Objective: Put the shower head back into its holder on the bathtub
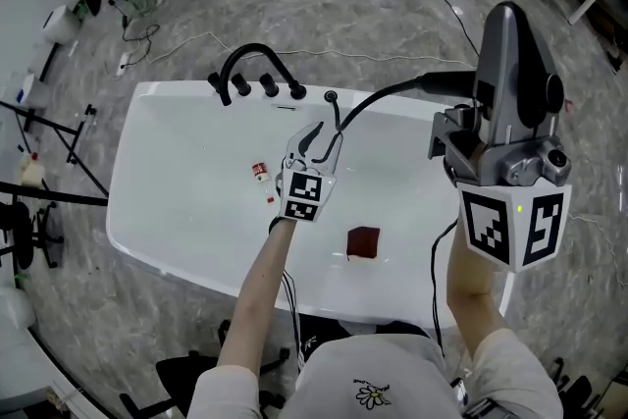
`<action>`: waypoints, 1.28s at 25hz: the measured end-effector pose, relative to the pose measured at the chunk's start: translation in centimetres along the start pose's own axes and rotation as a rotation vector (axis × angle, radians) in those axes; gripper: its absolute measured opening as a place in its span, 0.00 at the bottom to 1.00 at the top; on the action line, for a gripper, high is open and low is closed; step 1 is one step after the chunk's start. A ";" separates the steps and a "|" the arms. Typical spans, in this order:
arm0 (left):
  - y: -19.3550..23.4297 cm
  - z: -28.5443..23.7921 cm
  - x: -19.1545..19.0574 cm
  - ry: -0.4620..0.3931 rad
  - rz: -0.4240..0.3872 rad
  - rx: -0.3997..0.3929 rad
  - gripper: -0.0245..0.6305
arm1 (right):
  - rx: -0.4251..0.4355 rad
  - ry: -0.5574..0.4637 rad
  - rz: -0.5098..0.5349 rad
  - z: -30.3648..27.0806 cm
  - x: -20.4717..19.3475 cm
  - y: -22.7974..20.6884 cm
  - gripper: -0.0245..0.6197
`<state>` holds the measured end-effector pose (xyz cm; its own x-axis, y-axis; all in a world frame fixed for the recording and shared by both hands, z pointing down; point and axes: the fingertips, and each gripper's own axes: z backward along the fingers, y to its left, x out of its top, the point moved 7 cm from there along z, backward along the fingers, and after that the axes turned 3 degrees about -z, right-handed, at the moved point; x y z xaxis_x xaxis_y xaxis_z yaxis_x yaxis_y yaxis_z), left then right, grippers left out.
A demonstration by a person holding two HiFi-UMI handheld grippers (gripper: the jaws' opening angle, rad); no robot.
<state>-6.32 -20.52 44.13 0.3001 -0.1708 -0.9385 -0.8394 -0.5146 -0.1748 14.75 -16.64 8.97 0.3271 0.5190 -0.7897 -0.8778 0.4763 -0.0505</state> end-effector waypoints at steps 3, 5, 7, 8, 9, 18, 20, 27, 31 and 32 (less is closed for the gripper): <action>0.4 -1.0 -1.5 0.029 0.000 -0.025 0.26 | 0.015 -0.062 -0.015 -0.9 1.1 0.6 0.04; 0.4 -2.3 -1.9 0.042 0.008 -0.035 0.26 | 0.039 -0.081 -0.013 -1.2 1.7 1.4 0.04; 0.3 -3.3 -1.7 0.041 0.037 -0.027 0.26 | 0.062 -0.086 -0.025 -1.4 1.9 1.9 0.04; 0.2 -3.5 -1.6 0.036 0.060 -0.018 0.26 | 0.073 -0.084 -0.041 -1.5 1.7 2.1 0.04; 0.2 -3.5 -1.4 0.030 0.086 -0.009 0.26 | 0.084 -0.078 -0.059 -1.6 1.3 2.2 0.04; 2.5 -2.4 -4.1 0.016 0.120 0.021 0.26 | 0.102 -0.005 -0.014 -4.5 -6.5 2.7 0.04; 3.6 -2.1 -5.3 0.021 0.136 0.031 0.26 | 0.102 0.011 0.001 -5.4 -8.3 2.7 0.04; 7.4 -1.1 -9.7 0.045 0.223 0.056 0.26 | 0.098 0.172 -0.039 -6.9 -19.1 3.9 0.04; 9.0 -1.6 -12.0 0.033 0.260 0.041 0.26 | 0.114 0.274 -0.008 -6.6 -26.6 5.0 0.04; 9.6 -1.8 -12.4 0.030 0.265 0.036 0.26 | 0.115 0.290 -0.005 -6.6 -28.3 5.2 0.04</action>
<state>-17.24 -24.85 54.69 0.0800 -0.3206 -0.9438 -0.9060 -0.4182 0.0653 -1.37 -33.50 27.02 0.2032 0.2998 -0.9321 -0.8256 0.5642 0.0015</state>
